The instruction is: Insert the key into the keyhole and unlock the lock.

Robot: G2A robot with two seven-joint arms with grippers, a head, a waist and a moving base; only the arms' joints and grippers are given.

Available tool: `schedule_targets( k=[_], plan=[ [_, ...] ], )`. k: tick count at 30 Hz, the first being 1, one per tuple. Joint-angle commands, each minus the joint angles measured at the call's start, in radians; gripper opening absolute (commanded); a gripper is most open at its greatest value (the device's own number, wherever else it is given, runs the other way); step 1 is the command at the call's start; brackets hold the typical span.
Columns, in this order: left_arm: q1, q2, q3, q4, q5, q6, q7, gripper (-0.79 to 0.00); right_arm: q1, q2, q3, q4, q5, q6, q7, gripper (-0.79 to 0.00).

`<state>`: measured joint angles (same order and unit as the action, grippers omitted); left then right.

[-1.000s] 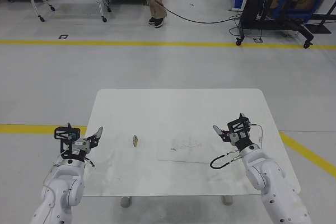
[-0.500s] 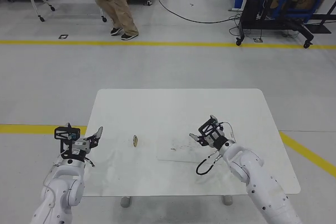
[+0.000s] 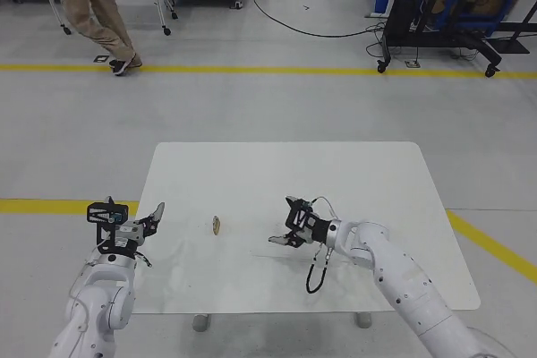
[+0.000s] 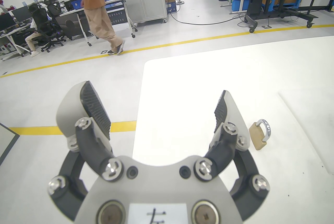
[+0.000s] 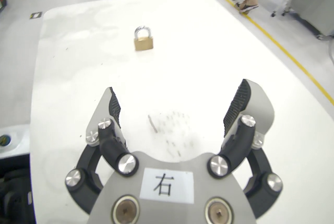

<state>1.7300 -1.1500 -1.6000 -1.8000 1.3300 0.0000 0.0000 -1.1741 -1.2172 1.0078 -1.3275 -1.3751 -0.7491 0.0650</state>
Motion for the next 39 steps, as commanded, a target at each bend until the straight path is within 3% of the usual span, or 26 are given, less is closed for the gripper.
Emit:
schedule_targets(
  k=[1, 3, 6, 8, 10, 13, 17, 22, 31, 39],
  plan=[
    [0.0, 0.0, 0.0, 0.0, 0.0, 0.0, 0.0, 0.0, 0.033, -0.005, -0.033, 0.037, -0.007, -0.054, 0.039, -0.022],
    [0.0, 0.0, 0.0, 0.0, 0.0, 0.0, 0.0, 0.0, 0.057, -0.012, -0.066, 0.062, -0.014, -0.076, 0.062, -0.111],
    [0.0, 0.0, 0.0, 0.0, 0.0, 0.0, 0.0, 0.0, 0.084, -0.023, -0.106, 0.098, -0.023, -0.077, 0.091, -0.157],
    [0.0, 0.0, 0.0, 0.0, 0.0, 0.0, 0.0, 0.0, 0.1, -0.03, -0.123, 0.121, -0.022, -0.069, 0.093, -0.274],
    [0.0, 0.0, 0.0, 0.0, 0.0, 0.0, 0.0, 0.0, 0.113, -0.034, -0.137, 0.138, -0.029, -0.063, 0.093, -0.336],
    [0.0, 0.0, 0.0, 0.0, 0.0, 0.0, 0.0, 0.0, 0.125, -0.037, -0.15, 0.153, -0.05, -0.055, 0.083, -0.511],
    [0.0, 0.0, 0.0, 0.0, 0.0, 0.0, 0.0, 0.0, 0.132, -0.036, -0.158, 0.161, -0.086, -0.048, 0.087, -0.576],
    [0.0, 0.0, 0.0, 0.0, 0.0, 0.0, 0.0, 0.0, 0.138, -0.034, -0.163, 0.157, -0.11, -0.041, 0.104, -0.785],
    [0.0, 0.0, 0.0, 0.0, 0.0, 0.0, 0.0, 0.0, 0.122, -0.025, -0.154, 0.115, -0.161, 0.002, 0.052, -0.785],
    [0.0, 0.0, 0.0, 0.0, 0.0, 0.0, 0.0, 0.0, 0.097, -0.01, -0.135, 0.1, -0.226, 0.029, -0.069, -0.785]
  ],
)
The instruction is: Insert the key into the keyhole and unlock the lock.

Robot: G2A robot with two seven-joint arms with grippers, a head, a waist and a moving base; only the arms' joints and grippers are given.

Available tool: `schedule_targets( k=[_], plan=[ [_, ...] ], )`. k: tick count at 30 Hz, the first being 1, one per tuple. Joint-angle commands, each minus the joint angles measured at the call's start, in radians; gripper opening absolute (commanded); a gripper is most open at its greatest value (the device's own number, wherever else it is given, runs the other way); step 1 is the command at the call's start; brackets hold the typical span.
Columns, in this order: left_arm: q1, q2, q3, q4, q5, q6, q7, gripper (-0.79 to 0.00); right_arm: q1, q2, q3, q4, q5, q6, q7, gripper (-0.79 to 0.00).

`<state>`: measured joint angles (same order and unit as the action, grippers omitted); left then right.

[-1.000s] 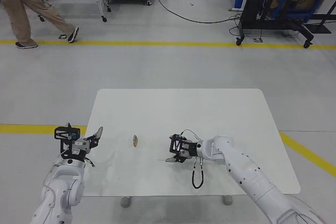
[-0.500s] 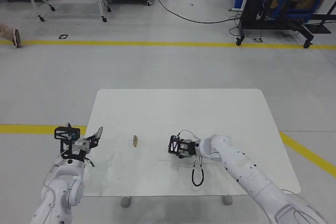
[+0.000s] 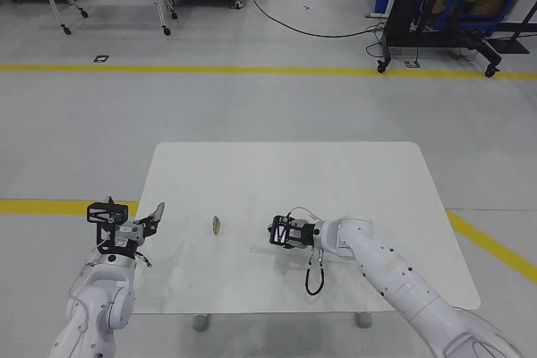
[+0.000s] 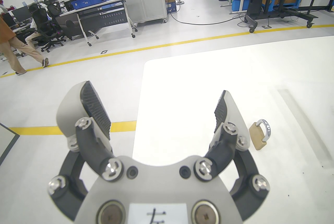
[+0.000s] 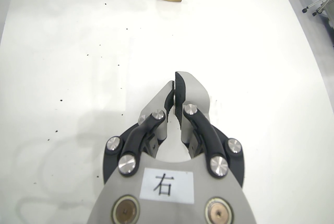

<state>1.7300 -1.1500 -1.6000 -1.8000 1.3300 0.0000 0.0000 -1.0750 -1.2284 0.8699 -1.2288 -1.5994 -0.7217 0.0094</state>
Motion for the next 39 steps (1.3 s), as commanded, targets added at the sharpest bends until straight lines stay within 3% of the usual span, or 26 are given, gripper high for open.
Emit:
schedule_targets(
  k=[1, 12, 15, 18, 22, 27, 32, 39],
  plan=[
    [0.0, 0.0, 0.0, 0.0, 0.0, 0.0, 0.0, 0.0, -0.003, 0.001, 0.003, 0.001, -0.002, 0.002, -0.013, -0.785],
    [-0.004, -0.001, 0.004, -0.008, -0.003, -0.002, -0.001, 0.0, -0.003, 0.001, 0.003, 0.001, -0.002, 0.002, -0.013, -0.785],
    [-0.04, -0.004, 0.044, -0.034, 0.008, -0.007, -0.072, 0.0, -0.003, 0.001, 0.003, 0.001, -0.002, 0.002, -0.013, -0.785],
    [-0.104, -0.01, 0.123, -0.039, 0.074, -0.005, -0.149, 0.0, -0.003, 0.001, 0.003, 0.001, -0.002, 0.002, -0.013, -0.785],
    [-0.201, -0.02, 0.257, -0.01, 0.146, -0.078, -0.23, 0.0, -0.003, 0.001, 0.003, 0.001, -0.002, 0.002, -0.013, -0.785],
    [-0.349, -0.043, 0.415, 0.123, 0.165, -0.161, -0.307, 0.0, -0.003, 0.001, 0.003, 0.001, -0.002, 0.002, -0.013, -0.785],
    [-0.48, -0.077, 0.543, 0.26, 0.178, -0.126, -0.344, 0.0, -0.003, 0.001, 0.003, 0.001, -0.002, 0.002, -0.013, -0.785],
    [-0.581, -0.109, 0.669, 0.397, 0.267, -0.145, -0.321, 0.0, -0.003, 0.001, 0.003, 0.001, -0.002, 0.002, -0.013, -0.785]
  ],
)
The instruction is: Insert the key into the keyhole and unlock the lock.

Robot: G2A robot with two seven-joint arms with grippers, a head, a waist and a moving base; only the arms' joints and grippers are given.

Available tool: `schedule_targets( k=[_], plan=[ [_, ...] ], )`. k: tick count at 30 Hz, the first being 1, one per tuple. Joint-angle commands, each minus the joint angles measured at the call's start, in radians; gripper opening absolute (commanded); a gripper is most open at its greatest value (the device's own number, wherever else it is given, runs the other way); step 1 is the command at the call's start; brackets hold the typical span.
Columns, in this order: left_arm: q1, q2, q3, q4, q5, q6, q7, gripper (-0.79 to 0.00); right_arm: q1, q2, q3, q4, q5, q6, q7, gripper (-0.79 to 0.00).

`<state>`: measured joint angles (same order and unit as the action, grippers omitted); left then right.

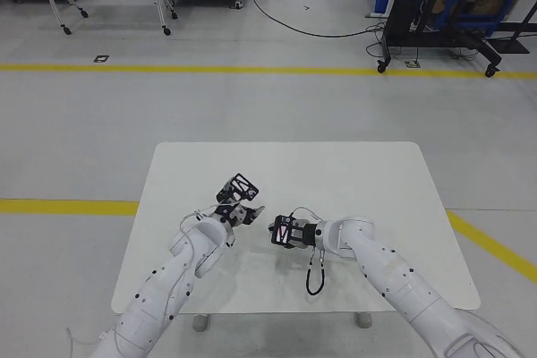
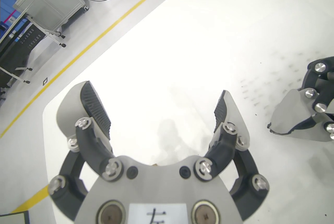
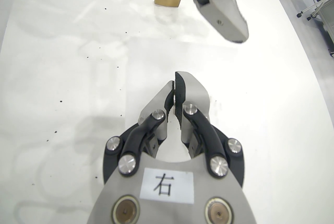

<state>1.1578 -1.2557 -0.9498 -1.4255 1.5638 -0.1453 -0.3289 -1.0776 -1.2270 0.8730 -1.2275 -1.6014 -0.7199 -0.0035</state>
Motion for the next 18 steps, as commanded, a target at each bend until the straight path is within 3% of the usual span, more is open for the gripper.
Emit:
schedule_targets(
  k=[1, 9, 18],
  plan=[
    [-0.015, -0.006, 0.032, 0.04, 0.05, 0.003, 0.013, 0.0, 0.0, 0.0, 0.0, 0.0, 0.0, 0.0, 0.0, -0.785],
    [-0.034, -0.024, 0.07, 0.128, 0.099, 0.043, 0.038, 0.0, 0.0, 0.0, 0.0, 0.0, 0.0, 0.0, 0.0, -0.785],
    [-0.034, -0.032, 0.072, 0.159, 0.127, 0.055, 0.055, 0.0, 0.0, 0.0, 0.0, 0.0, 0.0, 0.0, 0.0, -0.785]
  ],
)
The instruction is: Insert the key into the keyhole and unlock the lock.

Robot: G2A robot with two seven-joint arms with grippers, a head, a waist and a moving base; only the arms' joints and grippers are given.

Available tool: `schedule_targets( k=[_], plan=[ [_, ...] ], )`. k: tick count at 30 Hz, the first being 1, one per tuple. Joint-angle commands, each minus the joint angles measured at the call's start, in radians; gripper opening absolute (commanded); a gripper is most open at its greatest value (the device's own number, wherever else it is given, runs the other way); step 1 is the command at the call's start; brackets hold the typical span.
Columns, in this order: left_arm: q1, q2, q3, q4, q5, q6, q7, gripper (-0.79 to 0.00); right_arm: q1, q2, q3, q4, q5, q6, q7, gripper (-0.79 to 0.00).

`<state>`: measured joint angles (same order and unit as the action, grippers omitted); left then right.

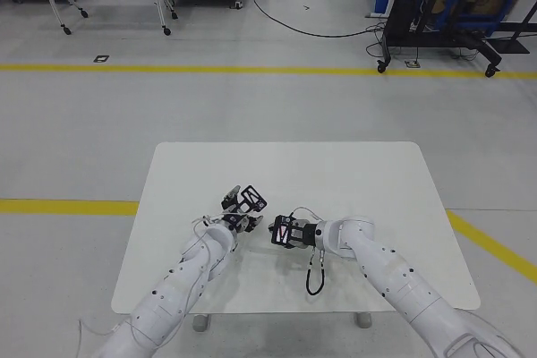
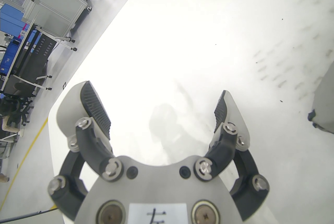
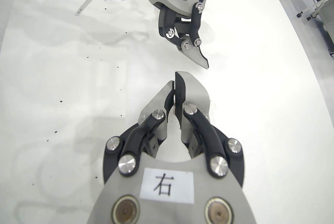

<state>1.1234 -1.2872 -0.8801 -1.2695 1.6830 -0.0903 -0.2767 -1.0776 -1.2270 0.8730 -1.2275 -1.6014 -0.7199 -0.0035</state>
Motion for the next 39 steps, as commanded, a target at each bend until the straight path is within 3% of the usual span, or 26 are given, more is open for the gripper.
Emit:
schedule_targets(
  k=[1, 19, 25, 30, 35, 39],
  plan=[
    [0.0, -0.002, 0.003, 0.006, 0.015, 0.0, 0.006, 0.0, 0.0, 0.0, 0.0, 0.0, 0.0, 0.0, 0.0, -0.785],
    [0.008, -0.015, -0.002, 0.028, 0.047, -0.004, 0.017, 0.0, -0.007, 0.0, 0.0, -0.01, 0.003, 0.014, -0.004, -0.785],
    [0.014, -0.014, -0.022, 0.017, 0.04, -0.019, 0.023, 0.0, -0.082, 0.022, 0.062, -0.085, -0.027, 0.11, -0.127, -0.785],
    [0.021, -0.015, -0.036, 0.005, 0.036, -0.012, 0.032, 0.0, -0.168, 0.051, 0.146, -0.181, -0.029, 0.132, -0.246, -0.785],
    [0.055, -0.004, -0.121, -0.093, -0.041, 0.005, 0.066, 0.0, -0.23, 0.072, 0.215, -0.21, 0.023, 0.076, -0.438, -0.785],
    [0.124, 0.021, -0.267, -0.224, -0.104, 0.024, 0.071, 0.0, -0.245, 0.081, 0.24, -0.199, 0.017, 0.049, -0.488, -0.785]
  ],
)
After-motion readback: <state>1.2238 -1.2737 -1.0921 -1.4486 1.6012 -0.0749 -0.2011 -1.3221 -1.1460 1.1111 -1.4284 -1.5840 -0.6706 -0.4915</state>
